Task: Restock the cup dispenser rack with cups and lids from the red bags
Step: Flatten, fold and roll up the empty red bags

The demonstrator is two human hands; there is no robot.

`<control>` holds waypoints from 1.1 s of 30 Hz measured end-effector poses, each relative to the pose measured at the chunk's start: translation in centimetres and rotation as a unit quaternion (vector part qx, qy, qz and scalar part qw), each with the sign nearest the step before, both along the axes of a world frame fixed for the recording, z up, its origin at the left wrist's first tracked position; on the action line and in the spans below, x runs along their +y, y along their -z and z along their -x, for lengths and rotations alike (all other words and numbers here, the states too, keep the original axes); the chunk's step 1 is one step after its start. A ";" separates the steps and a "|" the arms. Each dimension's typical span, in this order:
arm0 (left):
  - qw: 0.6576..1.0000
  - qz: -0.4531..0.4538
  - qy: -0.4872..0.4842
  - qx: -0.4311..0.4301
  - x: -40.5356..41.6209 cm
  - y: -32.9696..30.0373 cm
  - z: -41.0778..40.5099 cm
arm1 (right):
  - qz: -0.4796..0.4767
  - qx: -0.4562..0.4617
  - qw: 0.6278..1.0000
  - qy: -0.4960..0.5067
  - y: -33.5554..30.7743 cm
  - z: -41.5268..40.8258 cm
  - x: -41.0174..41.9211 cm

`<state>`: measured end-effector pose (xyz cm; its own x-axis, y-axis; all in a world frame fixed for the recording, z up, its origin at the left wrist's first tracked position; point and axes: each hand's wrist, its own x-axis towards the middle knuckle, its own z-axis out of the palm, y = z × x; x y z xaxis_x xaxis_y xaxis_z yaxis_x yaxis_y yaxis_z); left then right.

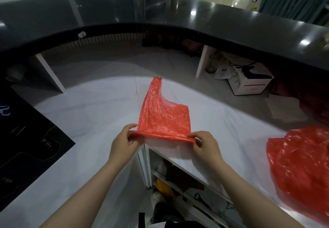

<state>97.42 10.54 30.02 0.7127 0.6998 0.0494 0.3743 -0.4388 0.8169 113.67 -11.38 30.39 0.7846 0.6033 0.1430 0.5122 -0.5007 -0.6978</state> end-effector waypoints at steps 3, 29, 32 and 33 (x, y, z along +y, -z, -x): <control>0.998 0.047 -0.045 0.004 -0.2 0.2 -0.6 | -0.016 0.070 0.996 0.048 0.2 -0.6 0.7; 0.899 -0.317 0.214 0.215 -0.8 0.6 -3.9 | 0.077 -0.055 0.993 0.064 1.9 -0.8 1.4; 0.891 -0.304 0.227 0.251 -0.6 1.8 -3.6 | 0.097 -0.163 0.982 0.006 1.7 0.0 1.5; 0.888 -0.305 0.229 0.256 -0.6 1.8 -3.6 | 0.100 -0.209 0.972 -0.041 1.7 0.1 1.5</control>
